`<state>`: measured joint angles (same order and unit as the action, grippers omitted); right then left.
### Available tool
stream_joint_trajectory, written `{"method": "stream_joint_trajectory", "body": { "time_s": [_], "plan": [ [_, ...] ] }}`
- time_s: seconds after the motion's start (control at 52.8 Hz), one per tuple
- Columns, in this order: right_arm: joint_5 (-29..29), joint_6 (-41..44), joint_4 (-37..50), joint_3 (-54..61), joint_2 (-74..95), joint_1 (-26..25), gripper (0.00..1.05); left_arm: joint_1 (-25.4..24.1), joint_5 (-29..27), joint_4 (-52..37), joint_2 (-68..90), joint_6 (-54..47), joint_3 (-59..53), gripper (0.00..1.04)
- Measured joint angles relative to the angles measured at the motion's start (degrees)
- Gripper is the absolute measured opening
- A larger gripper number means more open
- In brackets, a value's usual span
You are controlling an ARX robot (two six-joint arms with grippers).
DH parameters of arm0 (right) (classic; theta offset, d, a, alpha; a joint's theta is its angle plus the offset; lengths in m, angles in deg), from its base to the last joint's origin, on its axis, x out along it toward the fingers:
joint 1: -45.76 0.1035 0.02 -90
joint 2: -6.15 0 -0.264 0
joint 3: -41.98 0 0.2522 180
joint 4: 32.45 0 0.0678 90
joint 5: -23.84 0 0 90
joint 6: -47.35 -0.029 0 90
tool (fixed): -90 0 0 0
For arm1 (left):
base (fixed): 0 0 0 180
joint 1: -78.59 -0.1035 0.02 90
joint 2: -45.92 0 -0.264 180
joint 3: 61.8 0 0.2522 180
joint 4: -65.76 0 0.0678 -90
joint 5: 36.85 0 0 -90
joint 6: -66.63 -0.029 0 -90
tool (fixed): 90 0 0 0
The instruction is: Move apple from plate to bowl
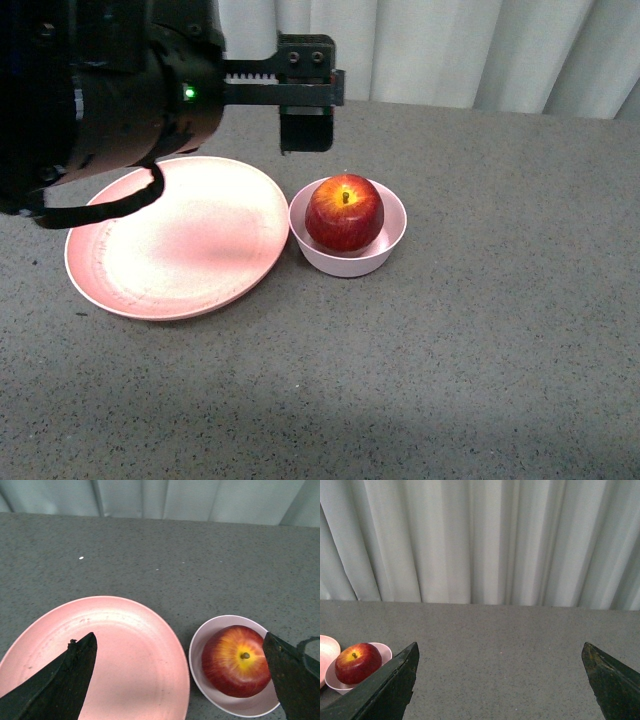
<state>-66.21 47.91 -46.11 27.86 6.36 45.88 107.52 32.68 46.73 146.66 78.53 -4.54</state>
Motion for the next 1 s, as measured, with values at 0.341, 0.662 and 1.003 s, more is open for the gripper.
{"method": "stream_joint_trajectory", "body": {
  "time_s": [0.341, 0.662, 1.003],
  "plan": [
    [0.13, 0.00, -0.02, 0.00, 0.00, 0.00, 0.95, -6.67, -1.07, -34.58, -8.44, -10.12, -19.06, 0.54],
    [-0.02, 0.00, 0.00, 0.00, 0.00, 0.00, 0.95, -15.23, 7.26, -31.41, -24.92, -11.23, -32.72, 0.04],
    [-0.02, 0.00, -0.02, 0.00, 0.00, 0.00, 0.95, -22.14, 13.90, -18.78, -45.27, -11.43, -40.44, 0.04]
  ]
}}
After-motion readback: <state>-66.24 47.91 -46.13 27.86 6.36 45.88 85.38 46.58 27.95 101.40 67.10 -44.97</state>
